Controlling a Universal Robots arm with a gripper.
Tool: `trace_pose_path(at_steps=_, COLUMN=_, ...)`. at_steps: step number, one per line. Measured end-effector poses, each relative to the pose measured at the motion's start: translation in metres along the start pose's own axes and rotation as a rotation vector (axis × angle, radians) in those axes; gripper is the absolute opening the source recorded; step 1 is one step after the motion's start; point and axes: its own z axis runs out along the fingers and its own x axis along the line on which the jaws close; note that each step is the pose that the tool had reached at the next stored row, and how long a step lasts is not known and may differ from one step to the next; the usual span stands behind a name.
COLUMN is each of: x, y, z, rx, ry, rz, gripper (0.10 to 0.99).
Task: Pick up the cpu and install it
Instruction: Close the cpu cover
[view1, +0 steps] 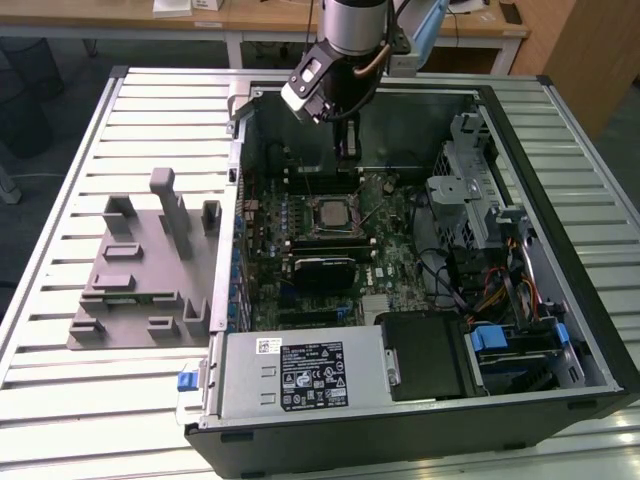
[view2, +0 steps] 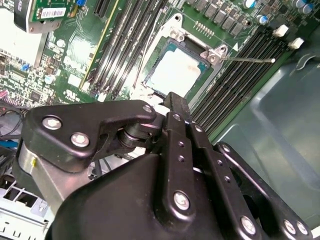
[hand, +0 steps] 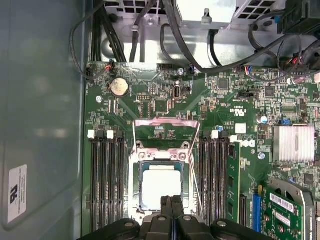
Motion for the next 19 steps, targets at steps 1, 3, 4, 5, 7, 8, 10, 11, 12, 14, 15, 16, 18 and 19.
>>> trace_pose_path(at_steps=1, x=0.0, y=0.0013, z=0.0, rx=0.0, ry=0.0, rz=0.0, gripper=0.106)
trace_pose_path(at_steps=3, x=0.0, y=0.004, z=0.0001, rx=0.0, ry=0.0001, rz=0.0, gripper=0.106)
trace_pose_path(at_steps=4, x=0.0, y=0.0052, z=0.0001, rx=0.0, ry=0.0001, rz=0.0, gripper=0.106)
trace_pose_path(at_steps=5, x=0.0, y=0.0065, z=0.0001, rx=0.0, ry=0.0, rz=0.0, gripper=0.106)
trace_pose_path(at_steps=7, x=0.0, y=0.009, z=0.0001, rx=0.0, ry=0.0001, rz=0.0, gripper=0.106)
trace_pose_path(at_steps=8, x=0.0, y=0.0102, z=0.0002, rx=0.0, ry=0.0001, rz=0.0, gripper=0.106)
trace_pose_path(at_steps=10, x=0.0, y=0.0128, z=0.0002, rx=0.0, ry=0.0001, rz=0.0, gripper=0.106)
trace_pose_path(at_steps=11, x=0.0, y=0.014, z=0.0002, rx=0.0, ry=0.0001, rz=0.0, gripper=0.106)
trace_pose_path(at_steps=12, x=0.0, y=0.0154, z=0.0002, rx=0.0, ry=0.0001, rz=0.0, gripper=0.106)
trace_pose_path(at_steps=14, x=-0.0001, y=0.018, z=0.0002, rx=0.0, ry=0.0, rz=0.0, gripper=0.106)
trace_pose_path(at_steps=15, x=-0.0001, y=0.0193, z=0.0003, rx=0.0, ry=0.0001, rz=0.0, gripper=0.106)
trace_pose_path(at_steps=16, x=-0.0001, y=0.0207, z=0.0003, rx=0.0, ry=0.0001, rz=0.0, gripper=0.106)
trace_pose_path(at_steps=18, x=-0.0001, y=0.0236, z=0.0003, rx=0.0, ry=0.0001, rz=0.0, gripper=0.106)
trace_pose_path(at_steps=19, x=-0.0001, y=0.0252, z=0.0003, rx=0.0, ry=0.0, rz=0.0, gripper=0.106)
